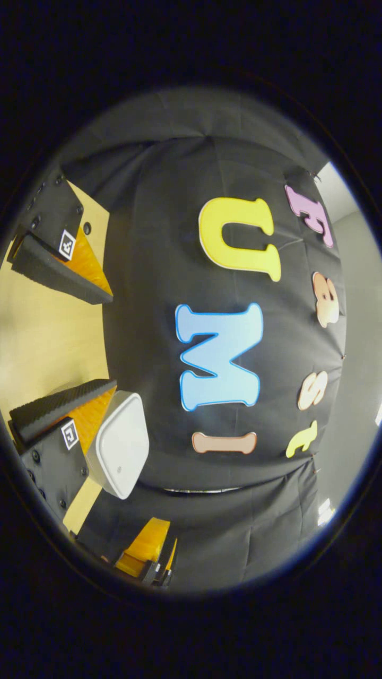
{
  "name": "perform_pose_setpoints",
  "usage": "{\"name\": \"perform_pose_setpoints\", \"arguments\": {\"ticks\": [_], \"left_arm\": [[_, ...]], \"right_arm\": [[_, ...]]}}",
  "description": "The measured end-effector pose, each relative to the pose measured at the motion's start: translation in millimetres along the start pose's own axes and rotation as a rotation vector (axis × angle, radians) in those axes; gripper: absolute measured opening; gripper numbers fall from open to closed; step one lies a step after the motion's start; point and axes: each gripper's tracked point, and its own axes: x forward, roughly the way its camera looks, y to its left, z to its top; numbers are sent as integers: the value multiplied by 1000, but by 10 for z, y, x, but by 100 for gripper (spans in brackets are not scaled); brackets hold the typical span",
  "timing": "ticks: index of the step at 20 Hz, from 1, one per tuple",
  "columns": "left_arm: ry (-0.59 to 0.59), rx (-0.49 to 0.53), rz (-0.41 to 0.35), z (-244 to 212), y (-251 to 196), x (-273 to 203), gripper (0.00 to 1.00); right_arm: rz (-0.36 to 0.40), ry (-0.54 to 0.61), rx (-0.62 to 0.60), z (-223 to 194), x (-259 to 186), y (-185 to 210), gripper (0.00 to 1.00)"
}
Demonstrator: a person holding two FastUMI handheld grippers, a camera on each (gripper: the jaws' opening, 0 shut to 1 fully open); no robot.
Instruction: Press the lid of the desktop garbage bin to open it, pick up the crumpled paper on the desktop and throw it into the bin, then pick up the pop can on the desktop and drop it into the bin, and finally close the garbage bin lid.
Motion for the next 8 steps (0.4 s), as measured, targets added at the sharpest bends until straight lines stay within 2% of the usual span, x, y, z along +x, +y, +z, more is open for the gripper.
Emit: {"name": "perform_pose_setpoints", "arguments": {"ticks": [2, 5, 8], "left_arm": [[-20, 12, -29, 121, -283, -14, 93], [-50, 10, -56, 248, -803, -87, 93], [-79, 10, -13, 348, -1295, -107, 93]], "right_arm": [[-19, -13, 12, 63, -71, -174, 91], [-33, -41, 6, 135, -104, -580, 93], [-17, -49, -5, 121, -66, -1049, 91]]}}
